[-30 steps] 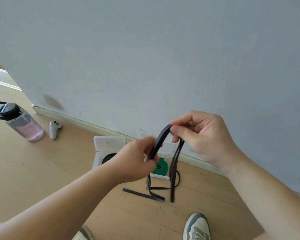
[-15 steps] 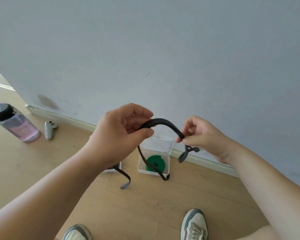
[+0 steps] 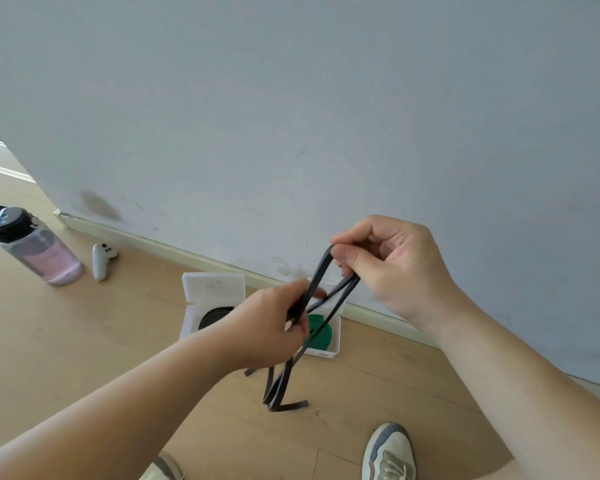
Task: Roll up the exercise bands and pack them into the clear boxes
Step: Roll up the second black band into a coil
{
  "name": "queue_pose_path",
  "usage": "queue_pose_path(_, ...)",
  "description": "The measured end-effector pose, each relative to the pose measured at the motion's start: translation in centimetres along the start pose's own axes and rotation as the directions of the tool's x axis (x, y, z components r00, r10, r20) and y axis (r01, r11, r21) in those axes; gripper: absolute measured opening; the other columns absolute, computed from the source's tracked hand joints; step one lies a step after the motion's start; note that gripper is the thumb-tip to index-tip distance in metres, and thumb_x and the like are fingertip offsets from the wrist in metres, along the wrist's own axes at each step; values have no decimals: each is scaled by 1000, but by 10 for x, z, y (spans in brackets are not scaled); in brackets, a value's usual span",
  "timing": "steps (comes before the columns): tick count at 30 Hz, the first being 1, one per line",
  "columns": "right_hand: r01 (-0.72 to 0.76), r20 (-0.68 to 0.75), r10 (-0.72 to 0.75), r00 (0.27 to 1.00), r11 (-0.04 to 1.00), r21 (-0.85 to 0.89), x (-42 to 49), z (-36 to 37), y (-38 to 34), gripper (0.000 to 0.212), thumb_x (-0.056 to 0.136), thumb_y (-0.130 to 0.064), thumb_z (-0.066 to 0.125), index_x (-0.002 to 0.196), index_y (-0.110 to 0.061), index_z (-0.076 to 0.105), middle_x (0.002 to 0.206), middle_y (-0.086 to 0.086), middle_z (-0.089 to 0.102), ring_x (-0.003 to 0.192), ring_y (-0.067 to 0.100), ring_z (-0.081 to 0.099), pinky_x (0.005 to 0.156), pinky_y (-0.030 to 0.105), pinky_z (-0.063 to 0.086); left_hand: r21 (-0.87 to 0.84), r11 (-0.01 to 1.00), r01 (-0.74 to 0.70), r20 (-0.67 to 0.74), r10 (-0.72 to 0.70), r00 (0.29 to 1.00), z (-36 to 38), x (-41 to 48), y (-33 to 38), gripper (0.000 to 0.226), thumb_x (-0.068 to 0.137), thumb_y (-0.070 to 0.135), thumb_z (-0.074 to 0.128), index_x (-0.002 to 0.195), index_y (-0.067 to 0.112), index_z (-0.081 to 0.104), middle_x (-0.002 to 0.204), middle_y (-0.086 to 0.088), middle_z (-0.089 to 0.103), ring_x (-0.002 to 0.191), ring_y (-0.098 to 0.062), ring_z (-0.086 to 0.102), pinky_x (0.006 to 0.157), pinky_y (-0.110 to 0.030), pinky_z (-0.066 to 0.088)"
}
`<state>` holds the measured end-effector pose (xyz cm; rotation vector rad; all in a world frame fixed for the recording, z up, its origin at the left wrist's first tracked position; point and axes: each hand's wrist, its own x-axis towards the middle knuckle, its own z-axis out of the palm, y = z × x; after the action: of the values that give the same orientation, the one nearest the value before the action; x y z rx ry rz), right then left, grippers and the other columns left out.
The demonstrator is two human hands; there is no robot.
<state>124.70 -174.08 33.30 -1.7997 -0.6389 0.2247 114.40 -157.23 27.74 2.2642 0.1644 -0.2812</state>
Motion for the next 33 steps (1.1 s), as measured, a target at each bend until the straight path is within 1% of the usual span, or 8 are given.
queue_pose_path(3, -6, -92, 4, 996, 1000, -26, 3, -19, 4, 14, 91, 3, 72, 88, -10, 76, 74, 18, 70, 72, 38, 68, 77, 48, 62, 74, 992, 107, 21, -108, 994, 0, 1, -13, 28, 88, 18, 56, 106, 38, 64, 92, 10, 72, 90, -15, 69, 88, -42, 59)
queue_pose_path(7, -148, -32, 145, 989, 981, -129, 5, -55, 24, 20, 96, 0, 65, 95, -18, 72, 80, 6, 67, 73, 24, 65, 87, 49, 58, -97, 987, 125, -76, -133, 988, -22, 0, -11, 11, 83, 17, 72, 86, 28, 70, 80, 6, 71, 70, -14, 66, 77, -36, 60)
queue_pose_path(12, -223, -28, 224, 974, 939, -262, 6, -74, 47, 27, 100, -7, 61, 93, -29, 74, 83, 0, 66, 77, 17, 63, 84, 36, 55, -327, 943, -63, -215, -9, 977, -38, -9, 13, 34, 86, 6, 79, 108, 31, 70, 90, -10, 73, 84, -33, 70, 82, -42, 59)
queue_pose_path(16, -250, -10, 258, 966, 924, -288, 5, -74, 55, 27, 102, -8, 57, 102, -32, 68, 93, 4, 66, 85, 20, 67, 90, 40, 56, -378, 923, -74, -289, -42, 956, -40, -14, 24, 39, 83, 15, 85, 114, 33, 70, 94, -1, 78, 89, -25, 74, 88, -36, 61)
queue_pose_path(21, -292, 93, 357, 929, 866, -406, 6, -69, 53, 27, 103, -12, 53, 101, -33, 70, 97, 2, 67, 74, 18, 53, 69, 28, 44, -324, 945, -36, -290, -62, 955, -36, -10, 27, 21, 85, 16, 82, 98, 29, 73, 86, 8, 78, 74, -11, 72, 74, -28, 60)
queue_pose_path(24, -381, 231, 439, 868, 889, -254, 3, -61, 44, 18, 93, -13, 59, 96, -22, 74, 94, 2, 71, 86, 17, 62, 83, 30, 47, -312, 946, -90, -318, -15, 948, -33, -11, 31, 16, 88, 11, 78, 88, 26, 72, 69, 12, 69, 57, -2, 57, 58, -15, 48)
queue_pose_path(27, -462, 454, 359, 815, 876, 137, 0, -40, 30, 25, 86, -22, 58, 101, -6, 70, 98, 20, 72, 100, 31, 69, 98, 42, 50, -331, 934, -136, -284, 39, 958, -29, -13, 35, 18, 87, 11, 79, 93, 26, 73, 82, 8, 76, 72, -13, 70, 70, -26, 58)
queue_pose_path(33, -274, 343, 217, 914, 953, 127, 2, -9, 23, 4, 94, -6, 72, 94, -8, 75, 81, 17, 72, 68, 30, 61, 71, 40, 53, -313, 941, -130, -283, 38, 958, -32, -15, 34, 17, 86, 16, 82, 95, 29, 76, 88, 12, 79, 85, -10, 75, 86, -34, 62)
